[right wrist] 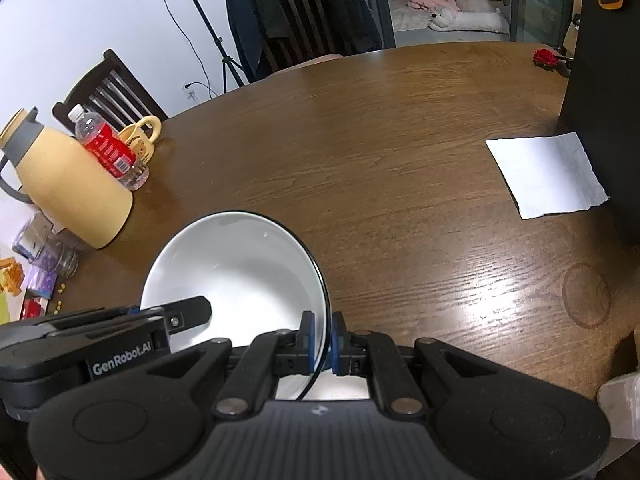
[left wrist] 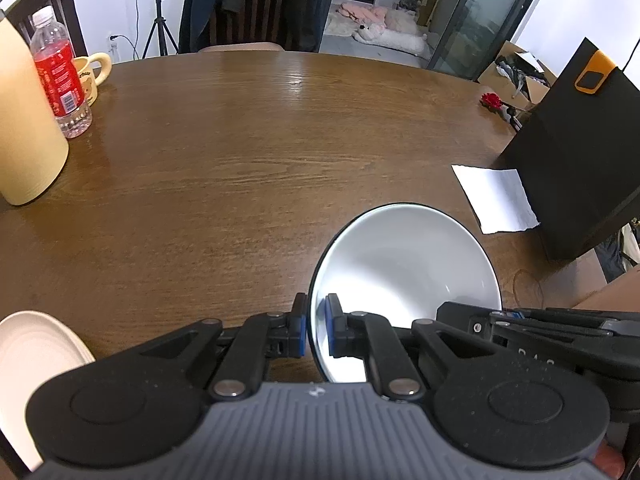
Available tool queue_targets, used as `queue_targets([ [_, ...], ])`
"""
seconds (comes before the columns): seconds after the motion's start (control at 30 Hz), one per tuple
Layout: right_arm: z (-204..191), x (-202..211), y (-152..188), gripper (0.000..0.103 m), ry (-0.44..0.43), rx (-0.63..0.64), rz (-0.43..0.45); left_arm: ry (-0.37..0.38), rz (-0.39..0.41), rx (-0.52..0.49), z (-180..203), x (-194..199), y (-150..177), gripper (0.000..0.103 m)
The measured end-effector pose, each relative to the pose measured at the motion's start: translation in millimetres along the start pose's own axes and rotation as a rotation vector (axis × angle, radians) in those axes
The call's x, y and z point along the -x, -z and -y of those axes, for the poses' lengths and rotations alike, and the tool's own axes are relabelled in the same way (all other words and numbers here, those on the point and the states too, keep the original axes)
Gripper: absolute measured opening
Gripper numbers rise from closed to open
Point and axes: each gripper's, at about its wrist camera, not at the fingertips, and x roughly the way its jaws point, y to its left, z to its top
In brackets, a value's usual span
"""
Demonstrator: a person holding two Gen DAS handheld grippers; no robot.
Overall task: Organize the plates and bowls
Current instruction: 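Carry the held white bowl with both grippers toward the nested bowls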
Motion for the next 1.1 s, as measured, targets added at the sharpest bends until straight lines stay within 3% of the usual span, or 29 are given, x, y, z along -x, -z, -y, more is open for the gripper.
queue_targets([
  [1.1, -4.1, 44.5, 61.1, 0.007, 0.003, -0.005, 0.018, 0.007, 0.011, -0.013, 9.8, 39.9, 55.2, 0.010],
])
